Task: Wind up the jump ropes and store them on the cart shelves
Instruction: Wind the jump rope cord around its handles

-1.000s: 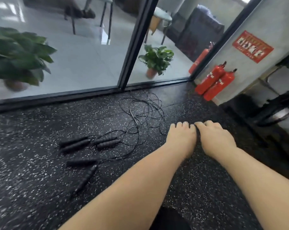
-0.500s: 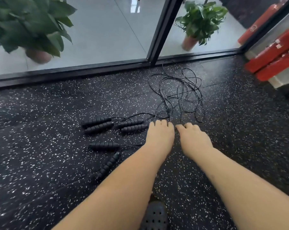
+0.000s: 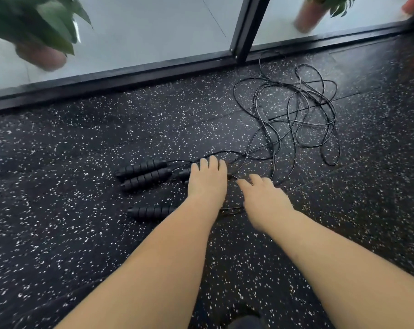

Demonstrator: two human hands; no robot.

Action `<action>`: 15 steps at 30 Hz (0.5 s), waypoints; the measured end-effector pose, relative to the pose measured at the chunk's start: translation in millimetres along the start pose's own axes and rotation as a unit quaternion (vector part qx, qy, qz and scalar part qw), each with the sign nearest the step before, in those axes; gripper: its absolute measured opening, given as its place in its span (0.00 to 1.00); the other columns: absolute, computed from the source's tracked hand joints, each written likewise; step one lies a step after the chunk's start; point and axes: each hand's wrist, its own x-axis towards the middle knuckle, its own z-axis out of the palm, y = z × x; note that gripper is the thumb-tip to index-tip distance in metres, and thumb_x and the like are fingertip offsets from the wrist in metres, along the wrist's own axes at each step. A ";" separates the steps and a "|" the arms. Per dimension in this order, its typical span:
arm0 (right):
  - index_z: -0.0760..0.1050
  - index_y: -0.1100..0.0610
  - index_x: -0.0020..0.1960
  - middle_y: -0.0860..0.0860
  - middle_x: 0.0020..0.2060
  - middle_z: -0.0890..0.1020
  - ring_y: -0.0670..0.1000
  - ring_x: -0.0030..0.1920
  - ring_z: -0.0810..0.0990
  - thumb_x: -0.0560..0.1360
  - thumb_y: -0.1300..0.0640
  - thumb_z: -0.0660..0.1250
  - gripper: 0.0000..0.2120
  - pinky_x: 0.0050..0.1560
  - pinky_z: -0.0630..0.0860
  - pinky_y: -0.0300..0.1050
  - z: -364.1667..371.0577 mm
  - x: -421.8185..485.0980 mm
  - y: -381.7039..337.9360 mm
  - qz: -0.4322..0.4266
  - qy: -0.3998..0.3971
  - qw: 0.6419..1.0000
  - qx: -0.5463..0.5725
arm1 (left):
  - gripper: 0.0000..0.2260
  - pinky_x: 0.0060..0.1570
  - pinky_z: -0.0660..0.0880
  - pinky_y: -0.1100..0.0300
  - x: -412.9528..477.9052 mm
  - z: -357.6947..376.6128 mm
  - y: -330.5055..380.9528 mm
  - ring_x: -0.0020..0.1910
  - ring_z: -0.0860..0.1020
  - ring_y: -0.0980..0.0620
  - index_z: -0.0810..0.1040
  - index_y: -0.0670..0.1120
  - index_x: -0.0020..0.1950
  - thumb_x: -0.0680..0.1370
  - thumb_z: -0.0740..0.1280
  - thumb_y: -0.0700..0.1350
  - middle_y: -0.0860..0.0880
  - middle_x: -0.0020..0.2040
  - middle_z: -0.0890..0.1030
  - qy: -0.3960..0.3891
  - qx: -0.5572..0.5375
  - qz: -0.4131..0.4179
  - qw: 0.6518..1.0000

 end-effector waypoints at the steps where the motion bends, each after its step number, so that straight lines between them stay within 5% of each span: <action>1: 0.59 0.49 0.80 0.54 0.73 0.66 0.59 0.71 0.69 0.79 0.55 0.72 0.35 0.63 0.76 0.56 4.6 3.5 -1.0 -0.001 -0.003 1.000 0.009 | 0.36 0.73 0.68 0.42 4.6 3.1 -2.3 0.74 0.68 0.37 0.56 0.41 0.83 0.79 0.70 0.44 0.39 0.78 0.66 -0.002 0.008 -0.006 1.000; 8: 0.59 0.49 0.80 0.54 0.74 0.64 0.59 0.72 0.67 0.81 0.54 0.69 0.31 0.62 0.75 0.56 21.5 12.3 1.8 0.013 -0.012 0.999 0.045 | 0.31 0.68 0.71 0.40 28.7 15.9 1.6 0.67 0.75 0.38 0.60 0.38 0.81 0.82 0.67 0.45 0.39 0.71 0.74 -0.035 0.078 -0.005 0.996; 15: 0.56 0.51 0.82 0.54 0.78 0.61 0.59 0.75 0.65 0.79 0.56 0.73 0.37 0.66 0.74 0.56 19.8 3.3 20.0 0.036 -0.010 0.998 0.055 | 0.24 0.52 0.76 0.47 19.6 22.9 7.2 0.58 0.78 0.42 0.59 0.36 0.80 0.86 0.55 0.44 0.43 0.65 0.75 0.029 0.074 0.007 0.997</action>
